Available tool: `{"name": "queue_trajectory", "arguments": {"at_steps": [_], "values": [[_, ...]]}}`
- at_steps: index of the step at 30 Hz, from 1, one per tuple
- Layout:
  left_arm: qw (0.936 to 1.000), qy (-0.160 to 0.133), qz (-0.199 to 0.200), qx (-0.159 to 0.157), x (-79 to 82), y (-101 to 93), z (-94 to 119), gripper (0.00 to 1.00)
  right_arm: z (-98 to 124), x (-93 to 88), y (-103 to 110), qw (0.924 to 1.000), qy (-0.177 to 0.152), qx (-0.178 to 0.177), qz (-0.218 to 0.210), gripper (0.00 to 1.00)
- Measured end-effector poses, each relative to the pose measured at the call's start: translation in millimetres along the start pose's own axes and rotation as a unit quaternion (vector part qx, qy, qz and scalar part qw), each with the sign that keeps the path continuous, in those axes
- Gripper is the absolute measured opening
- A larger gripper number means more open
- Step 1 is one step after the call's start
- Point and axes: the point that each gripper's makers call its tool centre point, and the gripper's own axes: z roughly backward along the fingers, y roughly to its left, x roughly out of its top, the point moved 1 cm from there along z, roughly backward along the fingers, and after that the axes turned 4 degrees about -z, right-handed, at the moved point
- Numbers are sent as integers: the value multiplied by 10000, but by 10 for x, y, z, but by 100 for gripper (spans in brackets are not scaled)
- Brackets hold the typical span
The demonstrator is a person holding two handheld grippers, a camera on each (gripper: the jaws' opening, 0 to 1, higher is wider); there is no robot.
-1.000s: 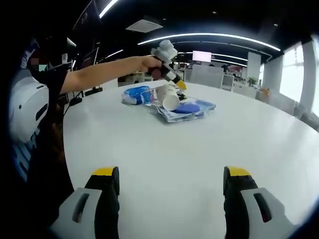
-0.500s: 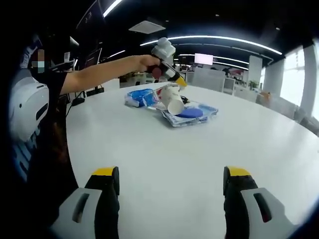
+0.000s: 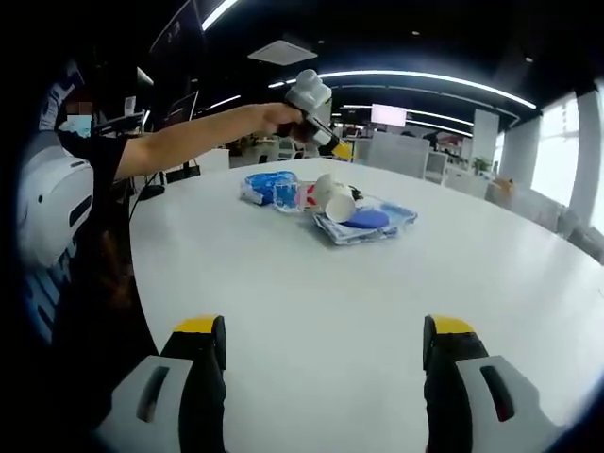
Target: Arrange the tabletop items into an orderly group along one side of the table until the central work area is clear of visible clutter.
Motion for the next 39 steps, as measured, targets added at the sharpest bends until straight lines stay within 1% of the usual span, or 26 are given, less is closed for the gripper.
{"name": "queue_trajectory", "arguments": {"at_steps": [7, 14, 21, 34, 39], "values": [[9998, 178, 23, 43, -88, 78, -29, 0, 7, -2, -3, 10000, 22, -27, 0, 83], [9997, 251, 33, 24, -127, 91, -68, 0, 2, 2, -12, 10000, 39, -34, -6, 83], [9990, 439, 104, -16, -193, 110, -163, 0, 4, -20, -28, 10000, 47, -41, -37, 83], [9983, 570, 102, -88, -186, 90, -231, 2, 19, -57, -87, 9999, 54, -74, -85, 83], [9973, 722, 89, -98, -214, 95, -278, 5, 28, -85, -98, 9999, 51, -77, -120, 83]]}}
